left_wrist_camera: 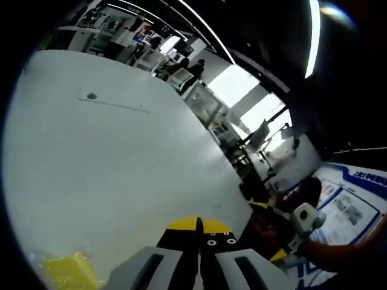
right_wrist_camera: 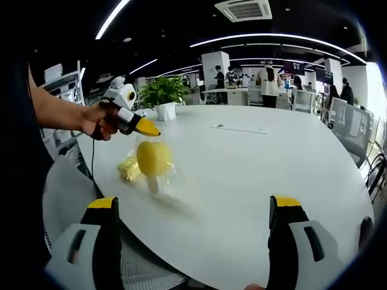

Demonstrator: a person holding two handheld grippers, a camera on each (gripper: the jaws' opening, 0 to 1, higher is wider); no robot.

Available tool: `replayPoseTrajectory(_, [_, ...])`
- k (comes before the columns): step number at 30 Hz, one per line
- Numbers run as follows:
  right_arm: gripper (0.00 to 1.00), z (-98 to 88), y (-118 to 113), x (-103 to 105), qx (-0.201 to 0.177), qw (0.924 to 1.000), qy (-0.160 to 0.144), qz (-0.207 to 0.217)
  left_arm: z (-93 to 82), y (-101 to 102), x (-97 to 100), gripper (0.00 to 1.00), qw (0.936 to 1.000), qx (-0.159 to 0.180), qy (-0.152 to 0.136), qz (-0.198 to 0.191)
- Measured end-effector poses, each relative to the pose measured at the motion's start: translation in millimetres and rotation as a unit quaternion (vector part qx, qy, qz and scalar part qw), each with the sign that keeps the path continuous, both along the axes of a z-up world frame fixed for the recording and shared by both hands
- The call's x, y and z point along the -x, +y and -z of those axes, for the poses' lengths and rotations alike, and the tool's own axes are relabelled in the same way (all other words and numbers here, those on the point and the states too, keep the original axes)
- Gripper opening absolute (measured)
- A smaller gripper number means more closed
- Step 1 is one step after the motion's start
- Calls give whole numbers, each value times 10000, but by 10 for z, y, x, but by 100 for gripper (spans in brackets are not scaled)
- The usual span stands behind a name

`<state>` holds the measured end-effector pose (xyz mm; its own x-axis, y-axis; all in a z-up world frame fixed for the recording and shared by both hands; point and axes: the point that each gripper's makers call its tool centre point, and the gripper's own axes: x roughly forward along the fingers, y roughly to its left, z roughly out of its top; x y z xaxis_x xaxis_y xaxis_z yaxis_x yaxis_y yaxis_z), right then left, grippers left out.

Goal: Compare the silicone blocks by pressing each to a similar depth, holding the contact briefly, and releasing to observe deformation and rebound differences across the visible hardness samples.

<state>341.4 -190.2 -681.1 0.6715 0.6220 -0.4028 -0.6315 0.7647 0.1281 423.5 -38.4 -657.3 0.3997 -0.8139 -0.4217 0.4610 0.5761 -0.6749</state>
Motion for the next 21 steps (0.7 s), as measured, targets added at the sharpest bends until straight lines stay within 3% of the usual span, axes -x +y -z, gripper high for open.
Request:
replayPoseTrajectory(9, [96,-103,41,-22,-12,9999,-126,-36,-485,34,-147,0,9988,146,-455,47])
replayPoseTrajectory(21, [96,-528,45,-210,-112,9985,-507,-145,-1119,38,-159,0,9937,169,-1078,267])
